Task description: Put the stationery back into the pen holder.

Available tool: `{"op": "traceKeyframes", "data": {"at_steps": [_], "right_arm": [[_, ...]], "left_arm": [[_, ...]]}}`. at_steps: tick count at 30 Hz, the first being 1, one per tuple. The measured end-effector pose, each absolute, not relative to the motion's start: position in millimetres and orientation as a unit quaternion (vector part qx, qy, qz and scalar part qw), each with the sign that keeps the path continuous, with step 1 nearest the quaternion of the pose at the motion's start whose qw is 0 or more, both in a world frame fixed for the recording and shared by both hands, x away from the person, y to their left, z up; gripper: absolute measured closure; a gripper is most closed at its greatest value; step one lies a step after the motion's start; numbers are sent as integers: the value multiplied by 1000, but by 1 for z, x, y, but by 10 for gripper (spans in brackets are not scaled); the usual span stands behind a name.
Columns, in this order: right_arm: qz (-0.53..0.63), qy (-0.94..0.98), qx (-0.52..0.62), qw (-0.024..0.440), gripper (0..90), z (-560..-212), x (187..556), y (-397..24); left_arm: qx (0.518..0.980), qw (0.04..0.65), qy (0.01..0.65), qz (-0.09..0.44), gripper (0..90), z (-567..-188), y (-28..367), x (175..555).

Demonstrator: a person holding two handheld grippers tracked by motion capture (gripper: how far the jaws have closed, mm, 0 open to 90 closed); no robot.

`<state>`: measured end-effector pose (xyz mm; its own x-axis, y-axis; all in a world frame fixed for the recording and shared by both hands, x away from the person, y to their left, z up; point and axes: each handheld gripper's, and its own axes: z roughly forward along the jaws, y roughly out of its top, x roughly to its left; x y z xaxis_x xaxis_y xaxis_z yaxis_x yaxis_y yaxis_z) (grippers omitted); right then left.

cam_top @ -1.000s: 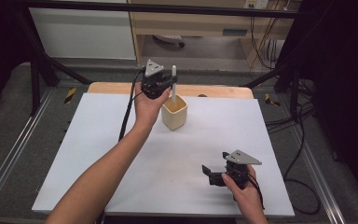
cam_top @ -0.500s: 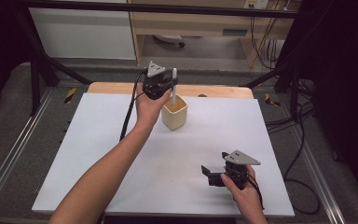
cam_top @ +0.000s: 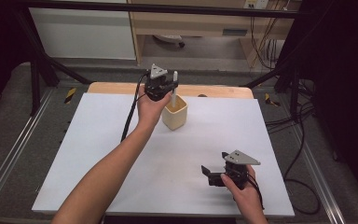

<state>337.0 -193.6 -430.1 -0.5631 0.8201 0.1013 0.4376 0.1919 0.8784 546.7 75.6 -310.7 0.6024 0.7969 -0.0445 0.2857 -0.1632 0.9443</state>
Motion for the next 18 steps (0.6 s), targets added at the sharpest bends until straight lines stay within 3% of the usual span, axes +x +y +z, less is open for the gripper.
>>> {"op": "traceKeyframes", "data": {"at_steps": [18], "right_arm": [[476,746,421,201,31,-430,337,-194]], "left_arm": [[729,515,385,235,788,-330,75,551]]}}
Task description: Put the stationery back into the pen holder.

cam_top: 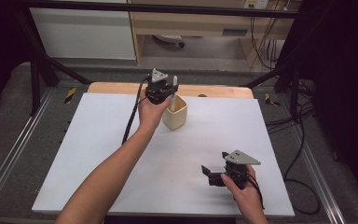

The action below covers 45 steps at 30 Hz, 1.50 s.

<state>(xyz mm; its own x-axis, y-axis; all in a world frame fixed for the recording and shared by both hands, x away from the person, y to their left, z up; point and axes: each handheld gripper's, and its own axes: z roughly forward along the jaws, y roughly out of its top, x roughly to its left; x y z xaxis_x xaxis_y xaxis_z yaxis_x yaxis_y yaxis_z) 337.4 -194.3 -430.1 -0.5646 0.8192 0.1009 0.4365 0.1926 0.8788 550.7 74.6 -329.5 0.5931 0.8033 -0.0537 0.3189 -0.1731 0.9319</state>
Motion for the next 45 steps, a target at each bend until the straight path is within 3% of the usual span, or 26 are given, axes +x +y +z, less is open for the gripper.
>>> {"op": "traceKeyframes", "data": {"at_steps": [37,38,41,45], "right_arm": [[469,752,418,199,31,-432,338,-191],[468,752,418,200,32,-433,338,-191],[468,751,420,199,32,-433,338,-191],[467,751,421,200,32,-433,339,-190]], "left_arm": [[754,492,370,229,778,-347,65,542],[751,494,369,235,742,-345,65,541],[742,498,374,249,469,-340,61,538],[738,500,370,259,284,-334,61,534]]}}
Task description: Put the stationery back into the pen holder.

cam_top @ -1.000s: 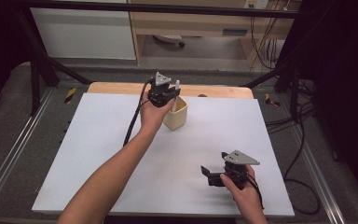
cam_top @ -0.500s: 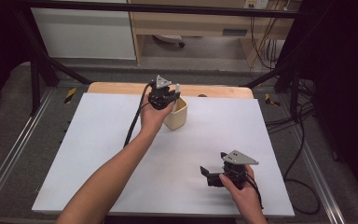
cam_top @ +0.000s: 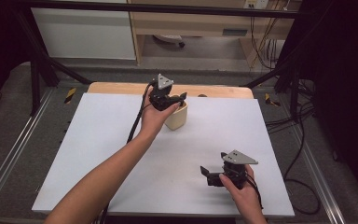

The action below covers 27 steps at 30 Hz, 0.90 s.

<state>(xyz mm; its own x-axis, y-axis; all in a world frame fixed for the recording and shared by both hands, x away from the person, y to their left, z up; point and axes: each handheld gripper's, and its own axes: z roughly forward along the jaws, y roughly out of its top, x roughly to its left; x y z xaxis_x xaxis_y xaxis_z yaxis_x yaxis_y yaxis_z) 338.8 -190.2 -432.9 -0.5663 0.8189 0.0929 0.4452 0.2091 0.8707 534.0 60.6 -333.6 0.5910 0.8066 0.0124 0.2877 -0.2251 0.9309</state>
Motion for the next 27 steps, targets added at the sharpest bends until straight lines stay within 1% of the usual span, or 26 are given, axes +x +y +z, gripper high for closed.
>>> {"op": "traceKeyframes", "data": {"at_steps": [3,6,11,16,21,27], "right_arm": [[463,755,418,201,31,-433,338,-189],[461,755,419,203,25,-434,337,-188],[459,745,435,210,21,-433,336,-194],[456,743,442,213,22,-433,337,-197],[460,737,444,219,15,-432,337,-204],[464,726,459,218,19,-432,340,-214]], "left_arm": [[742,496,377,248,173,-332,61,532],[745,485,385,248,96,-330,63,529],[739,498,388,236,64,-326,66,527],[740,501,379,241,63,-323,66,524],[740,489,386,253,56,-318,69,519],[737,500,390,234,54,-313,78,510]]}}
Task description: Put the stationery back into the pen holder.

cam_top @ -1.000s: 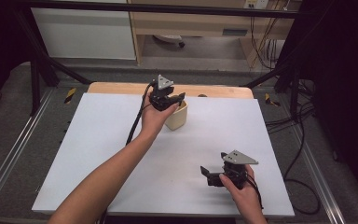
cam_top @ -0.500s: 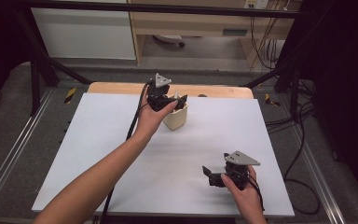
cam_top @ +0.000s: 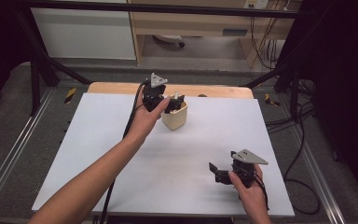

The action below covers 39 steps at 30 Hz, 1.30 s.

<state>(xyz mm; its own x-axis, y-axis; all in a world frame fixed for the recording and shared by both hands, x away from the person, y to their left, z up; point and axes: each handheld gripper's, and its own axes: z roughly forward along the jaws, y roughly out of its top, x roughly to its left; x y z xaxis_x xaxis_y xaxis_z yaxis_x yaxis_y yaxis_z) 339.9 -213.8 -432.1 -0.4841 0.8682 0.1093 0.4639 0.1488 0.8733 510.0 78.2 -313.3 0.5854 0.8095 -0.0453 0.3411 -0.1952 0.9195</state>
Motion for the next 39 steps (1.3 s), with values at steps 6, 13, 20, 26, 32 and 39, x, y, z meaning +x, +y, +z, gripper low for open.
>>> {"op": "traceKeyframes", "data": {"at_steps": [6,13,20,26,32,39], "right_arm": [[477,715,467,207,21,-432,341,-216],[473,715,466,218,22,-432,341,-216],[469,720,461,221,22,-432,338,-212],[470,722,457,221,20,-432,338,-209],[471,734,439,217,40,-430,336,-206],[461,746,428,217,22,-432,333,-201]], "left_arm": [[745,500,382,222,51,-311,83,502],[740,500,389,228,54,-300,104,495],[725,505,405,235,62,-301,136,481],[720,509,408,237,53,-300,161,471],[714,509,413,246,49,-301,186,456],[694,509,447,241,49,-308,214,449]]}}
